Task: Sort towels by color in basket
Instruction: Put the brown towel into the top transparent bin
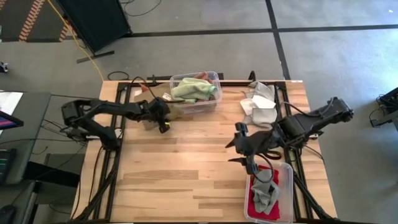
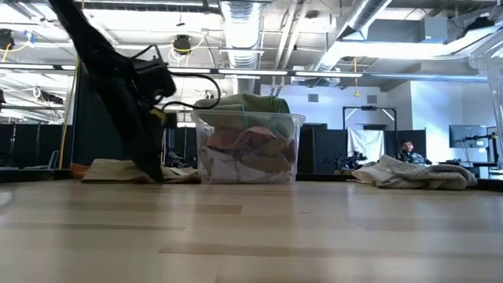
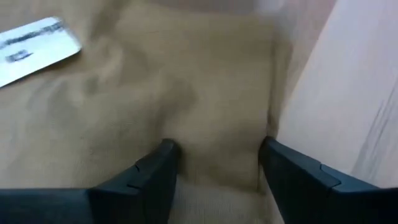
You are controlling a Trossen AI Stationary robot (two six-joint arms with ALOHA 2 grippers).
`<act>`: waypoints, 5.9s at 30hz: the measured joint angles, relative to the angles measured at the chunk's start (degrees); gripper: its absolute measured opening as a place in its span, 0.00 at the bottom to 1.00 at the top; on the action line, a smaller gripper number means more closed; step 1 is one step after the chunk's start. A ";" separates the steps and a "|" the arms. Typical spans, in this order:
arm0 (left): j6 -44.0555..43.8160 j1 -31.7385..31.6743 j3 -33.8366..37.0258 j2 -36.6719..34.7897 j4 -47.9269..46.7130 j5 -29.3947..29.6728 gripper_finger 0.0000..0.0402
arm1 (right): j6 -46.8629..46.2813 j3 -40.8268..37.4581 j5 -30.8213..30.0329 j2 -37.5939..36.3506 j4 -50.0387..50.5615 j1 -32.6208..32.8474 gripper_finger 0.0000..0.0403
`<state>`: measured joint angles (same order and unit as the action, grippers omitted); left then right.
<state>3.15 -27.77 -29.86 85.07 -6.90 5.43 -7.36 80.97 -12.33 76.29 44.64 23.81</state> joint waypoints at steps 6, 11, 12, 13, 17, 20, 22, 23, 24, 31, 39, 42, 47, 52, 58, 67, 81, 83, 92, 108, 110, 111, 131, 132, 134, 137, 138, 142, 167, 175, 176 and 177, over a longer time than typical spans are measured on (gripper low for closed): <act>-0.75 0.36 -0.02 1.81 1.88 -4.16 0.34 | -1.89 0.00 -2.66 0.00 0.33 2.40 0.65; -1.40 2.05 0.34 -0.90 -0.46 -8.61 0.09 | -3.26 0.00 -3.83 0.00 1.29 3.90 0.65; -1.72 2.65 0.37 -1.86 -0.69 -9.47 0.05 | -3.53 0.00 -4.37 0.00 1.58 4.17 0.65; -2.20 3.23 0.37 -3.00 -0.85 -10.35 0.03 | -3.78 0.00 -4.62 0.00 1.71 4.48 0.65; -3.27 6.23 0.77 -9.55 -3.98 -11.51 0.03 | -3.84 0.00 -5.58 0.00 1.70 4.82 0.65; -3.94 8.37 -0.46 -16.21 -6.59 -11.40 0.02 | -3.82 0.00 -5.76 0.00 1.69 5.07 0.65; -4.52 9.96 -1.57 -21.00 -8.59 -11.17 0.02 | -3.80 0.00 -5.80 0.00 1.71 5.07 0.65; -4.72 10.81 -2.05 -23.25 -9.32 -11.16 0.02 | -3.80 0.00 -5.80 0.00 1.69 5.05 0.65; -5.00 11.70 -2.73 -25.60 -9.90 -11.17 0.02 | -3.79 0.00 -5.81 0.00 1.65 5.05 0.65; -5.98 16.13 -6.99 -38.15 -10.59 -11.17 0.02 | -3.76 0.01 -5.82 0.00 1.62 5.05 0.65; -5.79 17.20 -7.98 -40.48 -12.03 -10.13 0.02 | -4.14 0.02 -5.82 0.09 1.18 5.05 0.65; -5.80 17.22 -7.98 -37.81 -13.40 -9.97 0.02 | -4.31 0.07 -5.82 0.69 1.03 5.09 0.65; -5.80 18.38 -7.98 -31.55 -13.06 -9.97 0.05 | -4.87 0.07 -5.82 1.90 1.30 5.14 0.65; -5.81 18.87 -8.00 -25.27 -11.83 -9.93 0.10 | -5.26 0.07 -5.80 2.62 1.43 5.48 0.65; -5.56 18.87 -8.00 -20.84 -8.41 -9.57 0.16 | -6.18 0.07 -5.81 2.78 1.32 5.46 0.65; -4.98 18.87 -8.00 -20.84 -5.80 -9.33 0.34 | -6.31 0.07 -5.80 2.78 1.25 5.46 0.65; 1.50 20.62 -8.04 -19.02 -0.98 -9.26 0.42 | -6.29 0.07 -5.80 2.78 1.02 5.46 0.65; 3.24 21.59 -8.05 -17.83 -0.61 -9.39 0.42 | -6.28 0.07 -5.80 2.78 0.87 5.46 0.65; 6.05 22.45 -8.06 -11.48 6.69 -5.22 0.50 | -6.14 0.07 -5.80 2.78 -0.08 5.46 0.65; 6.83 22.54 -12.61 -10.79 -0.85 -6.64 0.52 | -6.18 0.04 -5.80 2.78 -0.10 5.46 0.65; 6.66 22.56 -12.61 -10.81 -1.31 -6.64 0.52 | -6.18 0.04 -5.80 2.78 -0.10 5.46 0.65; 6.65 22.56 -12.61 -10.79 -1.31 -6.64 0.52 | -6.18 0.04 -5.80 2.78 -0.12 5.46 0.65; 7.55 22.49 -18.05 1.31 3.30 -6.64 0.49 | -6.31 0.00 -5.80 2.78 -1.90 5.46 0.65; 7.56 22.49 -18.63 1.48 3.44 -6.62 0.48 | -6.31 0.00 -5.80 2.78 -1.87 5.46 0.65; 8.03 22.49 -19.31 1.47 3.09 -6.64 0.45 | -6.36 0.00 -5.80 2.78 -1.81 5.46 0.65; 8.67 22.46 -20.67 1.43 0.62 -6.62 0.39 | -6.34 0.00 -5.80 2.78 -1.79 5.84 0.65; 8.69 22.36 -21.14 1.43 -1.42 -6.62 0.36 | -6.31 0.00 -5.80 2.78 -1.80 6.00 0.65; 9.66 22.34 -22.49 1.40 -5.73 -6.62 0.21 | -6.31 -0.10 -5.80 2.78 -1.91 6.25 0.65; 29.35 22.68 -61.58 1.43 -33.24 8.84 0.00 | -9.23 -6.28 -8.09 2.75 -4.01 8.56 0.65; 37.27 18.09 -74.87 1.36 -30.48 9.01 0.00 | -12.72 -10.64 -8.83 2.78 -5.73 9.16 0.65; 38.09 17.26 -75.73 1.36 -29.41 9.01 0.00 | -12.81 -11.27 -8.84 2.78 -6.57 9.15 0.65; 38.95 16.38 -76.32 1.36 -28.16 9.00 0.00 | -12.81 -11.72 -8.86 2.78 -7.26 9.13 0.65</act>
<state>42.09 -11.40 -106.19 86.43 -35.06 14.43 -20.16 69.25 -21.19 79.07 37.37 32.95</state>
